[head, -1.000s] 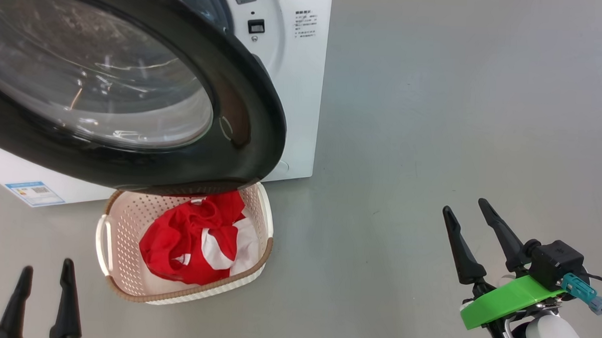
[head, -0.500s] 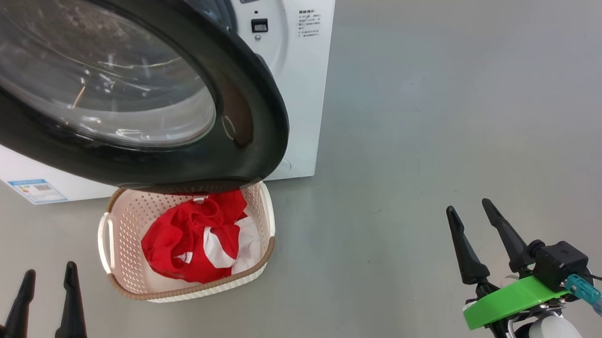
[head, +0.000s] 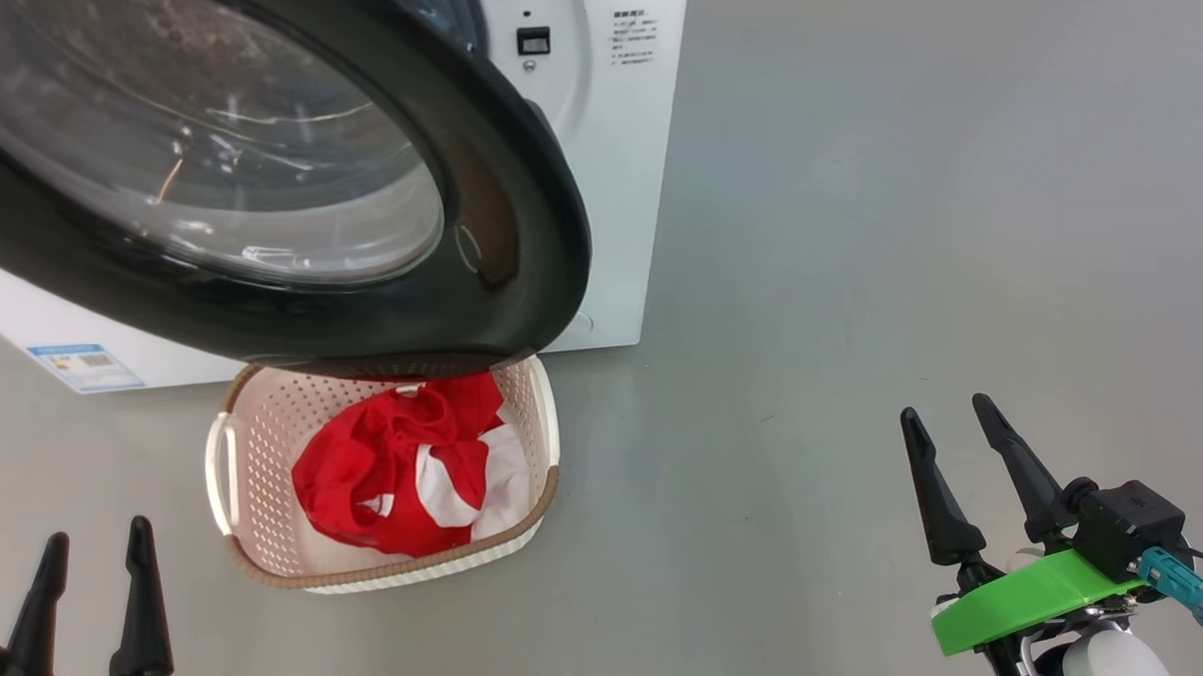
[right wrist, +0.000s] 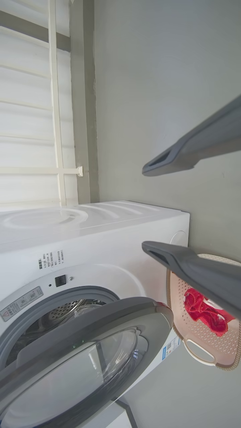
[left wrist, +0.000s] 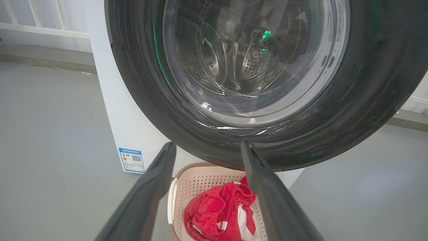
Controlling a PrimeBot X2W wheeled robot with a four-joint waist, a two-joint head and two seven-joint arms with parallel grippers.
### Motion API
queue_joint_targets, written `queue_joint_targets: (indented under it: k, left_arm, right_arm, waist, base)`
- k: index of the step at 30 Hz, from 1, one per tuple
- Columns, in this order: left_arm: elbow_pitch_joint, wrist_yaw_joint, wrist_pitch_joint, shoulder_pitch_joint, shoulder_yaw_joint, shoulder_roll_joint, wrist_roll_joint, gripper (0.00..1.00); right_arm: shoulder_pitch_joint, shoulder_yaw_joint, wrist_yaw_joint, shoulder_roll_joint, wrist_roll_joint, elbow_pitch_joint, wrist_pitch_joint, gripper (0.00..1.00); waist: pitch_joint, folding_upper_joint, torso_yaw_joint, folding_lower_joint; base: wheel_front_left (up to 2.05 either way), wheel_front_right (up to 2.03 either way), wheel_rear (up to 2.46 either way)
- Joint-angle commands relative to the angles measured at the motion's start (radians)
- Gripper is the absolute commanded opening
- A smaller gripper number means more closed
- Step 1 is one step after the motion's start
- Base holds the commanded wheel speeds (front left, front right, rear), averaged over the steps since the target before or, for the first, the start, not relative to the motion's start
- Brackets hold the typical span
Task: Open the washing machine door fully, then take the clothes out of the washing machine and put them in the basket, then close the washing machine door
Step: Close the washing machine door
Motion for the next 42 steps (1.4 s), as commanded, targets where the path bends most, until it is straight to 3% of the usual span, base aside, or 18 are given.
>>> queue_joint_targets:
  k: [1,6,7,8,10,11,22,28,42]
  left_arm:
    - [-0.026,-0.003,-0.012,-0.022,0.035,0.012,0.009,1.00]
    - [-0.028,-0.003,-0.012,-0.034,0.024,0.002,0.007,1.00]
    - [-0.028,-0.003,-0.012,-0.037,0.021,0.000,0.006,1.00]
    - [-0.029,-0.003,-0.012,-0.040,0.018,-0.003,0.006,1.00]
    - [-0.030,-0.003,-0.012,-0.046,0.010,-0.008,0.006,1.00]
    - [-0.030,-0.003,-0.012,-0.048,0.008,-0.012,0.005,1.00]
    - [-0.034,-0.003,-0.012,-0.092,-0.049,-0.039,0.003,1.00]
    - [-0.023,-0.003,-0.012,-0.120,-0.080,-0.050,-0.008,1.00]
    - [-0.013,-0.003,-0.012,-0.177,-0.131,-0.055,-0.021,1.00]
  right_arm:
    - [0.004,0.019,0.002,-0.003,0.001,-0.025,-0.005,1.00]
    - [-0.007,0.030,0.002,-0.003,0.008,-0.030,-0.005,1.00]
    - [-0.011,0.036,0.002,-0.004,0.011,-0.031,-0.005,0.79]
    - [-0.015,0.043,0.002,-0.004,0.013,-0.031,-0.005,0.35]
    - [-0.027,0.061,0.002,-0.004,0.016,-0.030,-0.005,0.03]
    - [-0.033,0.072,0.002,-0.004,0.017,-0.028,-0.005,0.00]
    - [-0.142,0.205,0.002,-0.005,0.036,-0.003,-0.005,0.00]
    - [-0.222,0.225,0.002,0.006,0.042,0.018,-0.005,0.00]
    - [-0.362,0.216,0.002,0.013,0.056,0.088,-0.005,0.00]
  waist:
    - [0.001,-0.0001,0.004,0.0000]
    - [0.007,-0.0001,0.030,0.0000]
    - [0.008,-0.0001,0.038,0.0000]
    - [0.009,-0.0001,0.046,0.0000]
    - [0.011,-0.0001,0.064,0.0000]
    - [0.013,-0.0001,0.074,0.0000]
    - [0.049,-0.0001,0.219,0.0000]
    - [0.077,-0.0001,0.281,0.0000]
    - [0.129,-0.0001,0.338,0.0000]
  base:
    - [0.00,0.00,0.00]
    - [0.00,0.00,0.00]
    - [0.00,0.00,0.00]
    - [0.00,0.00,0.00]
    - [0.00,0.00,0.00]
    - [0.00,0.00,0.00]
    - [0.00,0.00,0.00]
    - [0.00,0.00,0.00]
    - [0.00,0.00,0.00]
